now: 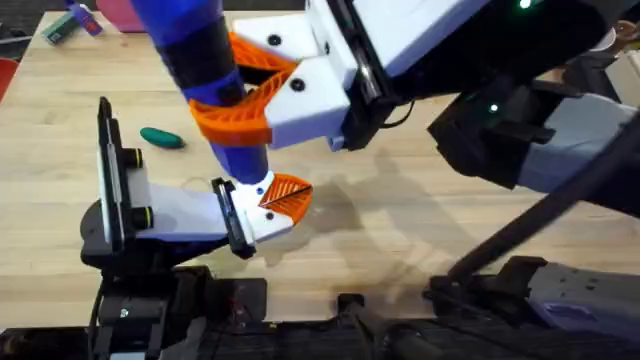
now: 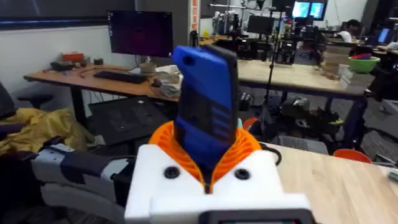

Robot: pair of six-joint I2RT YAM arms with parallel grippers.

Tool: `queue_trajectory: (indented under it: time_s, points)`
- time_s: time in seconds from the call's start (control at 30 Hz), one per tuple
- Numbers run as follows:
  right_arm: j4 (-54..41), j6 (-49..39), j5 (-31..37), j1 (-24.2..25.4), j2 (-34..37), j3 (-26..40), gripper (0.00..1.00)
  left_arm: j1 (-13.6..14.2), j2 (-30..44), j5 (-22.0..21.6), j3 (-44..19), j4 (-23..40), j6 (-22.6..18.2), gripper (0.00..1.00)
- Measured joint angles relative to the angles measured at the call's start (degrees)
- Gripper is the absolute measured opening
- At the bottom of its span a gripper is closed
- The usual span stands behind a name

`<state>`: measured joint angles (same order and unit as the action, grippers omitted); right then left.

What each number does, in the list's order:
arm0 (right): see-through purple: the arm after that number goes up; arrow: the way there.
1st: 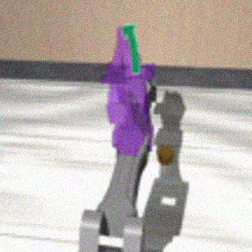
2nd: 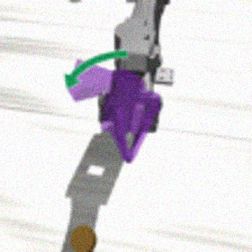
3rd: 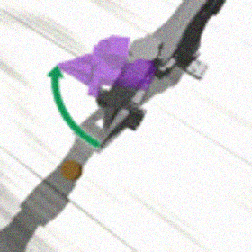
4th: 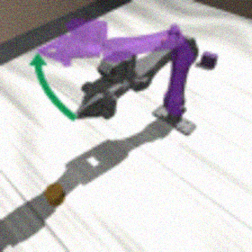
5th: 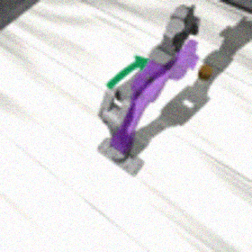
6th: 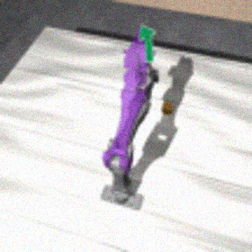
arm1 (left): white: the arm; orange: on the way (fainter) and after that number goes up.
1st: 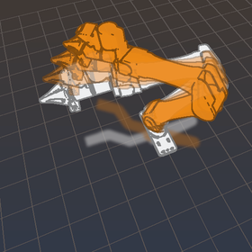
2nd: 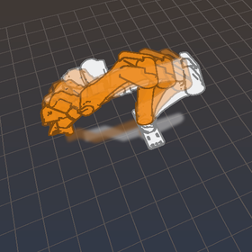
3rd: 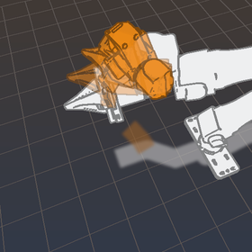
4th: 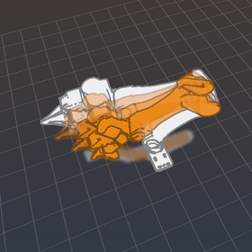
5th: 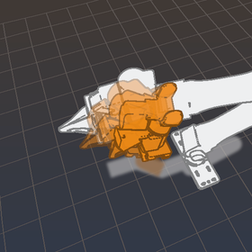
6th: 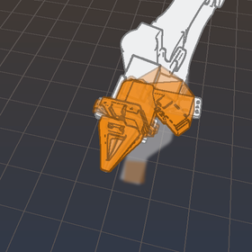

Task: Pick up the gripper from the table and insert it into the empty holder that is missing its gripper. Then pick up a screw, insert it into the mounting hole, and use the screwdriver to tighten it. Finally, clean up the table by picking up the vegetable and placing it into the bucket.

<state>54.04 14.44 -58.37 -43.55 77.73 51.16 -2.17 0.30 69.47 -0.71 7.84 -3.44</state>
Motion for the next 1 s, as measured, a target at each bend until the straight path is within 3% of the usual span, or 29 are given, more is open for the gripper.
queue_trajectory:
  time_s: [1.0]
  points:
    - [-1.01, -3.37, -3.99, 0.18, 2.32, 0.00, 0.024, 0.00, 0.01, 0.00, 0.00, 0.00, 0.00, 0.017]
